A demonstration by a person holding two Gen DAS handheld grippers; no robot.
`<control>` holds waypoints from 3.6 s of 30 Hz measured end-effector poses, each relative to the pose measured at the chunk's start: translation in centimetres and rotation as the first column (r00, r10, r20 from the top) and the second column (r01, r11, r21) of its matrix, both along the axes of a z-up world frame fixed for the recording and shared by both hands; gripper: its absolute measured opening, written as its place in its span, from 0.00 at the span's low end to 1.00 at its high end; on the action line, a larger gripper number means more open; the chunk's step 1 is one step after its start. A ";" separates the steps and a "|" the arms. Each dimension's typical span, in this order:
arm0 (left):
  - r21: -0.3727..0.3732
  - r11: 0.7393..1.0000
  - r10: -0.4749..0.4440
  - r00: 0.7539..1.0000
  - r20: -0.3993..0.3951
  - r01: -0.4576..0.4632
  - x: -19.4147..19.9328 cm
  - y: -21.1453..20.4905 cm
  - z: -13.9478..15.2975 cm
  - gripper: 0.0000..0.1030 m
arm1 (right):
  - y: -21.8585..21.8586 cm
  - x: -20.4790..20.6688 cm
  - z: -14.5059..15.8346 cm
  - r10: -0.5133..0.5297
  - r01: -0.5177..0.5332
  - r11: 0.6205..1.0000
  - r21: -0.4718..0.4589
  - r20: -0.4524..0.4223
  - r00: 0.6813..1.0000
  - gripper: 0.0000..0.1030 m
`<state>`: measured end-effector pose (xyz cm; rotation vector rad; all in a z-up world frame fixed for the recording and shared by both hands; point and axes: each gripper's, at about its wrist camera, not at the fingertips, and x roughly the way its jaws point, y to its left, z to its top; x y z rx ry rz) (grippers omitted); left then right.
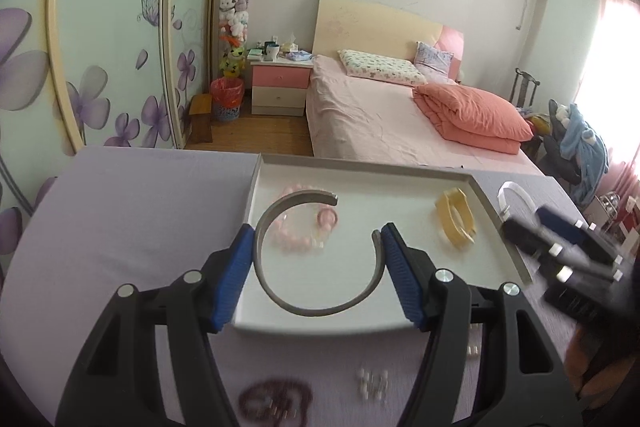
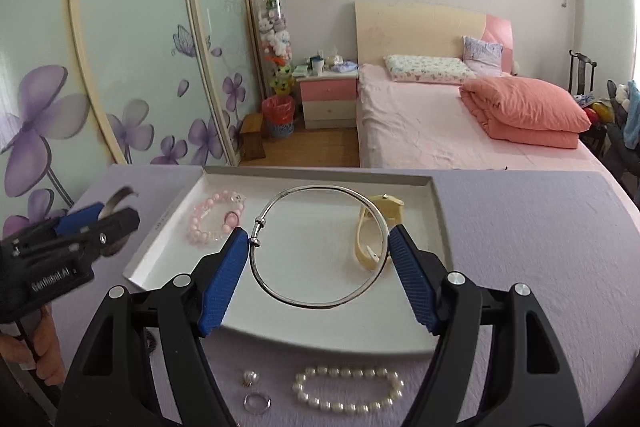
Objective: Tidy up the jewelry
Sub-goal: 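Place the cuff in the tray with left tool while right tool places the thin bangle, then move the right tool to the pearl bracelet and close on it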
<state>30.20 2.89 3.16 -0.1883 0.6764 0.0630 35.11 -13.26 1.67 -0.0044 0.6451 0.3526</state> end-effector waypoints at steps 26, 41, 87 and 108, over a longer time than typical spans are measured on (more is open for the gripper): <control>-0.021 1.000 -0.001 0.996 -0.093 0.000 7.6 0.4 -4.5 0.62 | 1.6 4.1 -5.9 0.016 -0.029 0.995 -0.091 -0.135 0.991 0.80; -0.031 0.999 -0.027 0.992 -0.126 0.023 9.5 -0.8 -5.4 0.62 | 0.4 3.5 -6.2 -0.002 -0.009 0.996 -0.086 -0.123 0.992 0.80; 0.082 0.995 0.066 0.997 -0.046 -0.062 -12.3 5.2 -4.1 0.88 | -5.7 -5.4 -7.8 -0.158 0.145 0.986 -0.084 -0.179 0.971 0.51; 0.084 0.996 -0.003 0.994 -0.105 0.012 -12.8 2.8 -6.8 0.89 | -4.3 -4.8 -9.0 -0.146 0.108 0.980 -0.170 -0.232 0.962 0.09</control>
